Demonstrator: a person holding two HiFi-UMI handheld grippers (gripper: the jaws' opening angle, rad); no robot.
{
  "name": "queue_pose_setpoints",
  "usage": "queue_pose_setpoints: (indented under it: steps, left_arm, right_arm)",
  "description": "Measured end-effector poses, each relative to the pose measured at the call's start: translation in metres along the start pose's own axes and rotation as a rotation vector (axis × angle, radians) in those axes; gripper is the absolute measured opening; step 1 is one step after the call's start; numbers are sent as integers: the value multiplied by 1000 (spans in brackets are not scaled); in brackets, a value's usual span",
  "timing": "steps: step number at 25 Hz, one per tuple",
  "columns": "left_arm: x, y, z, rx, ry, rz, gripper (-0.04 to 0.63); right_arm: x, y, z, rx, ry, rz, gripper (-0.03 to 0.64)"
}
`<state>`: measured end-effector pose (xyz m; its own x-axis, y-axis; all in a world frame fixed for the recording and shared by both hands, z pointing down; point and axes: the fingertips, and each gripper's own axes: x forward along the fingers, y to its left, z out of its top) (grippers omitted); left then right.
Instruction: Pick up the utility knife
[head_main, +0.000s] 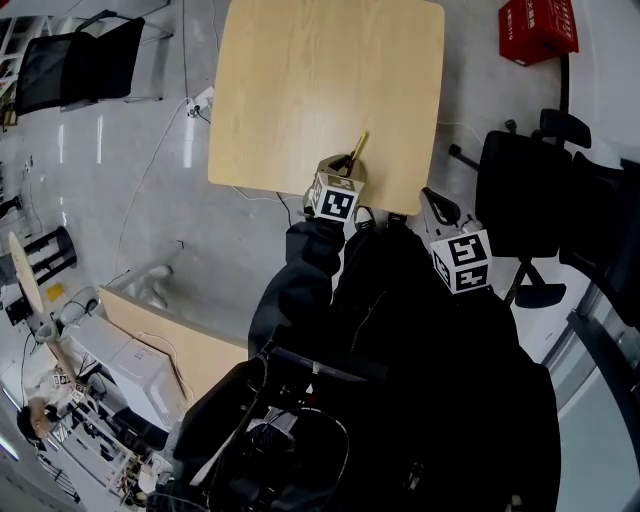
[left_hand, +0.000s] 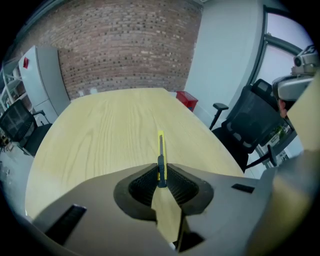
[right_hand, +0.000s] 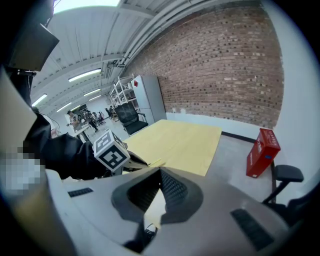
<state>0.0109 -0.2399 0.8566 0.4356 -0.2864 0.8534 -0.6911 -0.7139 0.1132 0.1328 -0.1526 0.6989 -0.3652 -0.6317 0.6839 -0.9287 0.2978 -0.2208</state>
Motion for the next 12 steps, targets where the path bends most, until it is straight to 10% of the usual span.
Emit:
queue_pose_setpoints:
  steps: [12]
  left_arm:
    - [-143,1,78,-152,-406,103,63]
  right_arm:
    - [-25,26,55,-83,-168,6,3]
